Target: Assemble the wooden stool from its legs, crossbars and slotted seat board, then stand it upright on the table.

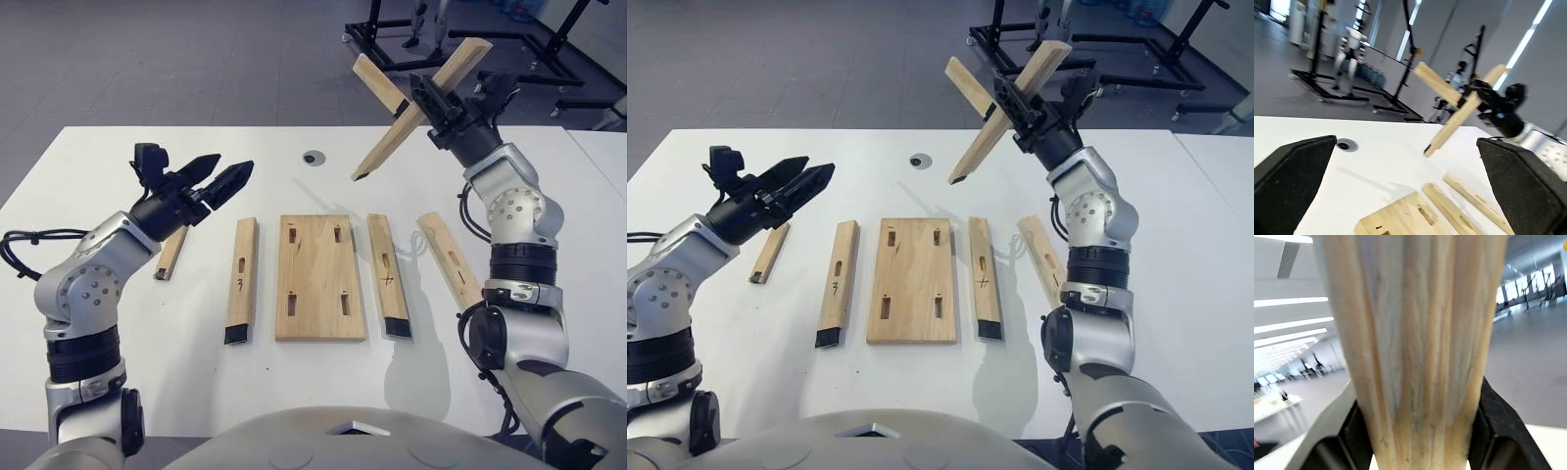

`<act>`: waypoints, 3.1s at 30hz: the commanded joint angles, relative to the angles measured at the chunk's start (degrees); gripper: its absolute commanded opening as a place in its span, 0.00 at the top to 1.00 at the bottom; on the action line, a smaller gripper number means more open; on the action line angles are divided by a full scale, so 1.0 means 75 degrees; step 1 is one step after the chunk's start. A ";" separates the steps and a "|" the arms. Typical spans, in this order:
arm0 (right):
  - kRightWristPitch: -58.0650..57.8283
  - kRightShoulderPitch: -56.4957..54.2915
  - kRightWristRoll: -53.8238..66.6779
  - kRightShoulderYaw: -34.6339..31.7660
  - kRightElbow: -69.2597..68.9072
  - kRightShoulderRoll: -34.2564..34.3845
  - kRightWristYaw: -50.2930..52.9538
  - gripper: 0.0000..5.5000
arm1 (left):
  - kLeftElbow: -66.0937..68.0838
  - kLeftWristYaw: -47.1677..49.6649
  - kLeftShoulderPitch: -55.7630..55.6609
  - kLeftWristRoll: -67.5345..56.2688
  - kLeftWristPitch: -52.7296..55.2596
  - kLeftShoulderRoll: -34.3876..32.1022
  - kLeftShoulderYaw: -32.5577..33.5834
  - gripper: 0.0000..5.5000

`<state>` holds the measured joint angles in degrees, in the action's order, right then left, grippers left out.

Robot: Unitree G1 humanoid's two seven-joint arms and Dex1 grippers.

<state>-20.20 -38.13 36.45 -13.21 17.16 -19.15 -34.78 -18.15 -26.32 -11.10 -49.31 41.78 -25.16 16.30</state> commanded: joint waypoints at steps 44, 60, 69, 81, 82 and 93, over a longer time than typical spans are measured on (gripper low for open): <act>0.3189 -0.0766 -0.0974 0.0426 0.4428 -0.0042 -0.7585 0.62 | 0.0046 -0.1479 0.0518 0.0232 0.0595 -0.0454 -0.0935 0.05; 0.2675 -0.0242 -0.0858 0.0441 0.4004 0.0034 -0.7681 0.62 | -0.1240 -0.1550 0.1203 -0.0087 0.1210 -0.0949 -0.1291 0.05; 0.2820 -0.0487 -0.0951 0.0472 0.4222 0.0106 -0.7646 0.62 | -0.1174 -0.1548 0.1130 -0.0078 0.1234 -0.0943 -0.1358 0.05; 0.2989 -0.0713 -0.0946 0.0554 0.4345 0.0071 -0.7679 0.62 | -0.1171 -0.1513 0.1192 -0.0081 0.1209 -0.0901 -0.1411 0.05; 0.3011 -0.0699 -0.0959 0.0586 0.4358 0.0063 -0.7685 0.62 | -0.1177 -0.1508 0.1199 -0.0075 0.1203 -0.0897 -0.1423 0.05; 0.3095 -0.0930 -0.0953 0.0655 0.4508 -0.0085 -0.7692 0.62 | -0.1261 -0.1373 0.1272 -0.0202 0.1214 -0.0884 -0.1450 0.05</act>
<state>2.58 -43.18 29.65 -8.52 50.98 -19.32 -92.49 -26.79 -37.19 -1.85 -50.67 50.25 -31.78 5.43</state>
